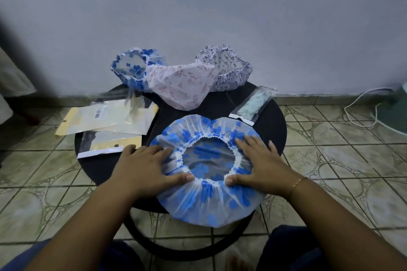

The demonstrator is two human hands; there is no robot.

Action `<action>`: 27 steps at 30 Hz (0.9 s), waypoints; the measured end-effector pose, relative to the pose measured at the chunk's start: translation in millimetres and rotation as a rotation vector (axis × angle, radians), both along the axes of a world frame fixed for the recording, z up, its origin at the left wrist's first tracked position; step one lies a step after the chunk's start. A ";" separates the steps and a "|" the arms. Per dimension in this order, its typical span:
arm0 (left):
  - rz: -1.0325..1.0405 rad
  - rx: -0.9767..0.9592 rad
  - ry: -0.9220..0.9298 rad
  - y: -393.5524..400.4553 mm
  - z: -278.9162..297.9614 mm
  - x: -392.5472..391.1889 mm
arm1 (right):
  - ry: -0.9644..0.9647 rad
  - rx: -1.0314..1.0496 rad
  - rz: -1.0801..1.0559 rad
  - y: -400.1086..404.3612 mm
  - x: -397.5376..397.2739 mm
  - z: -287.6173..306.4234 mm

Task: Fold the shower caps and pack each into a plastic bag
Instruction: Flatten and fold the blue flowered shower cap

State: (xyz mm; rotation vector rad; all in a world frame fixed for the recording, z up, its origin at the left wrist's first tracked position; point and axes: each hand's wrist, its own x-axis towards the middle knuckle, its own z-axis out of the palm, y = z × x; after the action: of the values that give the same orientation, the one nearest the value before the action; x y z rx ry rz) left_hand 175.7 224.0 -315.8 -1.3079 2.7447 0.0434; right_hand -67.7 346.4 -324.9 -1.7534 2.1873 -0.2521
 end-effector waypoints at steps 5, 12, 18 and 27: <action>0.079 -0.067 0.042 -4.3 7.5 5.9 | -0.312 -0.482 -0.132 -23.5 -7.0 12.8; 0.113 -0.097 0.073 -7.1 3.1 -5.3 | -0.011 -0.323 -0.241 -68.6 -56.2 -0.8; -0.016 -0.157 0.331 -18.2 -5.5 -12.2 | -0.076 -0.234 -0.272 -88.0 -67.9 -3.6; -0.002 0.001 0.222 -37.3 -13.4 -26.4 | -0.139 -0.439 -0.341 -93.6 -80.3 0.2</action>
State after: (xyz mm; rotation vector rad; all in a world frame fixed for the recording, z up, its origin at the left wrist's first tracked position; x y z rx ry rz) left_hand 149.3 186.7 -329.2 -1.3774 2.9259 0.2022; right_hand -147.9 252.8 -324.7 -1.4821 2.4469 -0.9688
